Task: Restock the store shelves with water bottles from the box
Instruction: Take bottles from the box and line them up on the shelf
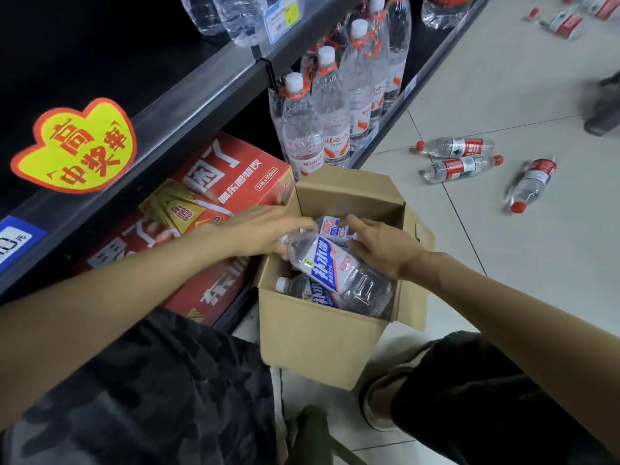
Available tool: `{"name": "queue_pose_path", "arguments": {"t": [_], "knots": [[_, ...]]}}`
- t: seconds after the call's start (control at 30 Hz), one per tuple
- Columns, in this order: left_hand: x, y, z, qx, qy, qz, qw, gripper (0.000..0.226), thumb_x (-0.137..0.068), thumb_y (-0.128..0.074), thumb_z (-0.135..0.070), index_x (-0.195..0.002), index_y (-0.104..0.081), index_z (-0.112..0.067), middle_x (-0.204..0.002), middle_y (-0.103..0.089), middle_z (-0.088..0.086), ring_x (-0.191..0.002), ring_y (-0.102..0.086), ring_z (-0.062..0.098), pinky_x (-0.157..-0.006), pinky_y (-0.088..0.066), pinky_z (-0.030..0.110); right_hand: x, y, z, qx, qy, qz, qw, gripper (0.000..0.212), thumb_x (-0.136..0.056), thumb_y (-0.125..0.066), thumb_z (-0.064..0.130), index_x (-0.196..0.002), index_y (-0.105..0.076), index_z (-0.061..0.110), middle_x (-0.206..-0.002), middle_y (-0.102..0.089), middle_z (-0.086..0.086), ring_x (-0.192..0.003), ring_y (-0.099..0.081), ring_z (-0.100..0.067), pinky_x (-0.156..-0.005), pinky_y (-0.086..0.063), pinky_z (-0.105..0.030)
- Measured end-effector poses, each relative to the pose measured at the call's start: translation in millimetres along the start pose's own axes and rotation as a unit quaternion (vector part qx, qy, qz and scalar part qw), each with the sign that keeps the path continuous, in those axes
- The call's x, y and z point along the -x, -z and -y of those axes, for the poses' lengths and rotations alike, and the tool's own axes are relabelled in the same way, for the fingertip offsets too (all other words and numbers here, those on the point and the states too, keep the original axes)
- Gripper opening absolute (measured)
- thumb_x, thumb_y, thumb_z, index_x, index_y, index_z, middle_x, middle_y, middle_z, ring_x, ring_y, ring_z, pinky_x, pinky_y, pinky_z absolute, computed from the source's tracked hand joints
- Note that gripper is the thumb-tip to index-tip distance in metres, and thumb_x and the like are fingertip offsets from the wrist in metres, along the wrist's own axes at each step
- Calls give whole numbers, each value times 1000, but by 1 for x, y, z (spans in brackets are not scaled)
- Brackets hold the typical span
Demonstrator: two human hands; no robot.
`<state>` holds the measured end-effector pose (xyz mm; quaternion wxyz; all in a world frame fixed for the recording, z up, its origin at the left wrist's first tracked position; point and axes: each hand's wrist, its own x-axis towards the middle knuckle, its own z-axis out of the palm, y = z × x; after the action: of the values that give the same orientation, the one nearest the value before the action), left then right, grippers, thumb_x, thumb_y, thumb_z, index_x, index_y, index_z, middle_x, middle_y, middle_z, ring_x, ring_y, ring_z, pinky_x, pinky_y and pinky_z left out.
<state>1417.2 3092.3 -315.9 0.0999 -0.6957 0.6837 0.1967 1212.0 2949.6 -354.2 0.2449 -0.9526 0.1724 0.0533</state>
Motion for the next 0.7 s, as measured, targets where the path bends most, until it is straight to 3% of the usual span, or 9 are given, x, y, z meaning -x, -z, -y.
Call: {"name": "queue_pose_path", "arguments": {"t": [0.07, 0.27, 0.43, 0.57, 0.7], "knots": [[6, 19, 1, 30, -15, -10, 999, 69, -79, -76, -35, -138, -42, -42, -124, -60, -7, -113, -55, 18, -80, -42, 31, -1, 7, -2, -8, 2, -5, 1000, 35, -101, -41, 36, -131, -38, 18, -136, -53, -10, -108, -60, -33, -79, -47, -35], [29, 48, -17, 108, -49, -45, 992, 57, -82, -69, -50, -135, -54, -36, -111, -61, -12, -94, -57, 8, -81, -48, 35, 0, 18, 7, -50, -8, -24, 998, 31, -101, -44, 27, -129, -40, 17, -137, -54, -7, -113, -59, -30, -89, -49, -39], [50, 49, -35, 211, -56, -160, 963, 38, -81, -75, -42, -115, -65, -28, -98, -55, -28, -96, -54, -5, -82, -39, 10, -7, 12, 13, -64, -9, -32, 997, 28, -100, -46, 24, -126, -48, 14, -124, -62, -11, -110, -58, -33, -89, -47, -40], [64, 49, -36, 199, -11, -201, 959, 30, -84, -68, -47, -104, -61, -25, -97, -54, -17, -94, -54, 5, -85, -46, 36, -17, -3, 12, -60, 3, -7, 998, 26, -99, -47, 19, -123, -53, 18, -117, -65, -12, -105, -60, -35, -84, -46, -36], [76, 58, -34, 197, 15, -262, 945, 31, -89, -52, -52, -98, -54, -23, -94, -52, -10, -91, -52, 8, -81, -42, 30, -24, -22, 10, -20, 6, 29, 999, 34, -99, -46, 18, -133, -47, 21, -131, -57, -13, -114, -57, -35, -91, -48, -39]]}}
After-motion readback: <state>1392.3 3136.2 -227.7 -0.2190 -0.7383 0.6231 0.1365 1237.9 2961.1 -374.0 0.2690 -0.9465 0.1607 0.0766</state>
